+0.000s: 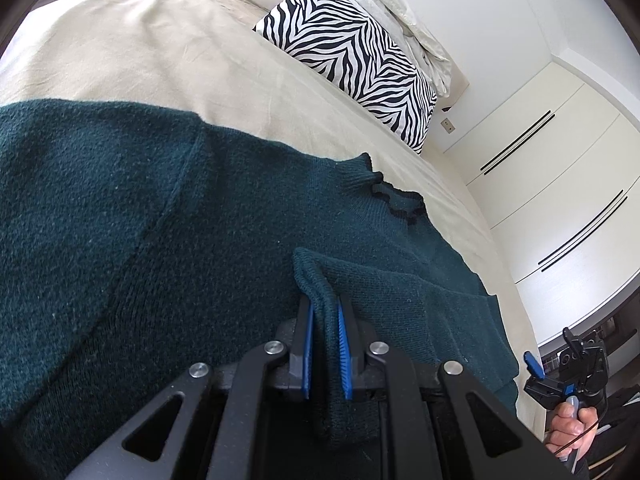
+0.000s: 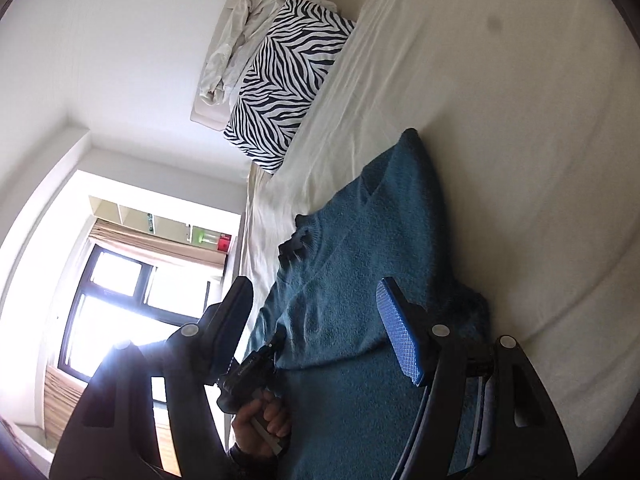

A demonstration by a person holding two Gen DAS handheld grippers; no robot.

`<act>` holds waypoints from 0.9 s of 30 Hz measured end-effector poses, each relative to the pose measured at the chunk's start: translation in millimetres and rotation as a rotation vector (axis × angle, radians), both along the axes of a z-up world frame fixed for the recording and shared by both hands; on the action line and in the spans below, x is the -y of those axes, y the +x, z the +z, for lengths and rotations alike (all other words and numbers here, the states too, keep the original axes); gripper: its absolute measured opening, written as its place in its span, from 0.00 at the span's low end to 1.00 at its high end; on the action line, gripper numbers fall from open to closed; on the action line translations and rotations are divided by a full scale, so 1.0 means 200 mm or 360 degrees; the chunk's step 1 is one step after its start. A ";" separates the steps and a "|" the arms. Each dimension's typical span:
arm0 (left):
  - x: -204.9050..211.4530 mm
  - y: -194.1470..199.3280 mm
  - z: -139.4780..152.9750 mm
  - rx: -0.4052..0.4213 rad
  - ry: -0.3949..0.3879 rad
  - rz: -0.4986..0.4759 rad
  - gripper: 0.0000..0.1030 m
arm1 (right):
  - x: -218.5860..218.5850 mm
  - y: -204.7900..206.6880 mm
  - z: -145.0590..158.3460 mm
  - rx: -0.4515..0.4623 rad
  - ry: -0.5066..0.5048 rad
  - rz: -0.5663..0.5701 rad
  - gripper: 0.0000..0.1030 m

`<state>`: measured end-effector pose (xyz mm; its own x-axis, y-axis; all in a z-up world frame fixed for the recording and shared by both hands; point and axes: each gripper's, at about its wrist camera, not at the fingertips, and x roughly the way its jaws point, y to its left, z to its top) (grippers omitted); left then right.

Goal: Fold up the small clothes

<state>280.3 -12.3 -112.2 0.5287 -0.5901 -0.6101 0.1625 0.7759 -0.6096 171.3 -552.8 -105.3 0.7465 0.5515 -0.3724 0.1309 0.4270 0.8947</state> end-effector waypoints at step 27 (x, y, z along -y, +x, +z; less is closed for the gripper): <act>-1.89 -1.03 0.02 -0.0037 -0.0932 0.1547 0.62 | -0.81 -0.61 0.12 -0.0051 0.0016 0.0177 0.60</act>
